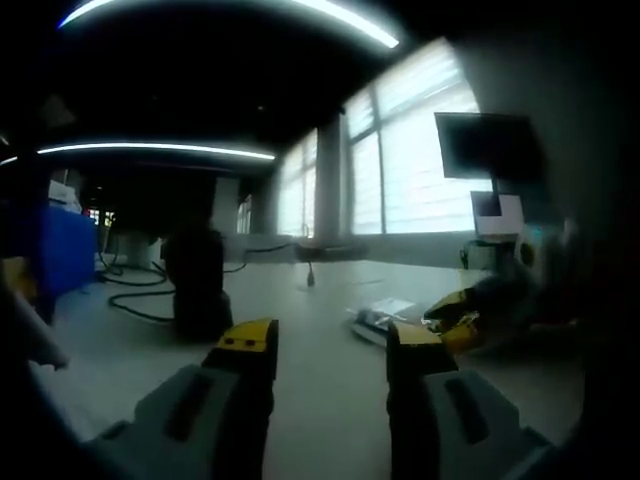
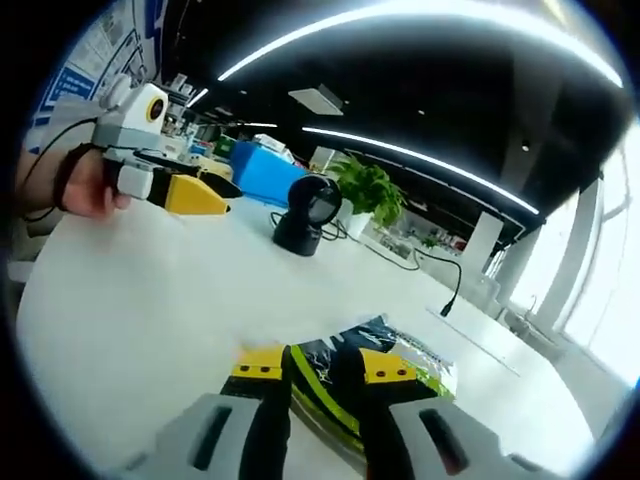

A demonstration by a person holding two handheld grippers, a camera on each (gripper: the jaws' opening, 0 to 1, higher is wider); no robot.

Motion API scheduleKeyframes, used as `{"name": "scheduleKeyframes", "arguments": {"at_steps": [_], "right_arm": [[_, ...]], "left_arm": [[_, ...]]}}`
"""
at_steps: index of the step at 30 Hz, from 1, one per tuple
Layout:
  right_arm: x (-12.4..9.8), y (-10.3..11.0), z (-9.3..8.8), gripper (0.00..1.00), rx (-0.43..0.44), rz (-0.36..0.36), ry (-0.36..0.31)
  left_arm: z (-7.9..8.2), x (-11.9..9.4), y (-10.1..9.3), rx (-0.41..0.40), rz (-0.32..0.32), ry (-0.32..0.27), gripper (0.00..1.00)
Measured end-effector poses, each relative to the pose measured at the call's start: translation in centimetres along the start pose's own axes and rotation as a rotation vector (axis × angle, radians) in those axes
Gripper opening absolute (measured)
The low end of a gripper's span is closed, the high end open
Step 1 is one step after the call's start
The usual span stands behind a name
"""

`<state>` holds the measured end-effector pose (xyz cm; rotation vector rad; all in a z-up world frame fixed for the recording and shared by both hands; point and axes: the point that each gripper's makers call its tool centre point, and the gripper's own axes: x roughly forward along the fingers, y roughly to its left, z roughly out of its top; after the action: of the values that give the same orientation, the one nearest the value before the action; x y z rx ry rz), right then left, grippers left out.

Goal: Clip sheet goods on table flip sheet goods clip sheet goods scan sheet goods put sheet goods back to table

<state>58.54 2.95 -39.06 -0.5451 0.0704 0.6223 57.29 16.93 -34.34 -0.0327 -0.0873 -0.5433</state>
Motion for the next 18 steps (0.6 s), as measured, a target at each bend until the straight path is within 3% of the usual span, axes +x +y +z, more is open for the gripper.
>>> {"name": "scheduleKeyframes", "arguments": {"at_steps": [18], "right_arm": [[0.3, 0.55, -0.78, 0.0, 0.134, 0.016, 0.047]], "left_arm": [[-0.05, 0.02, 0.03, -0.003, 0.001, 0.001, 0.36]]}}
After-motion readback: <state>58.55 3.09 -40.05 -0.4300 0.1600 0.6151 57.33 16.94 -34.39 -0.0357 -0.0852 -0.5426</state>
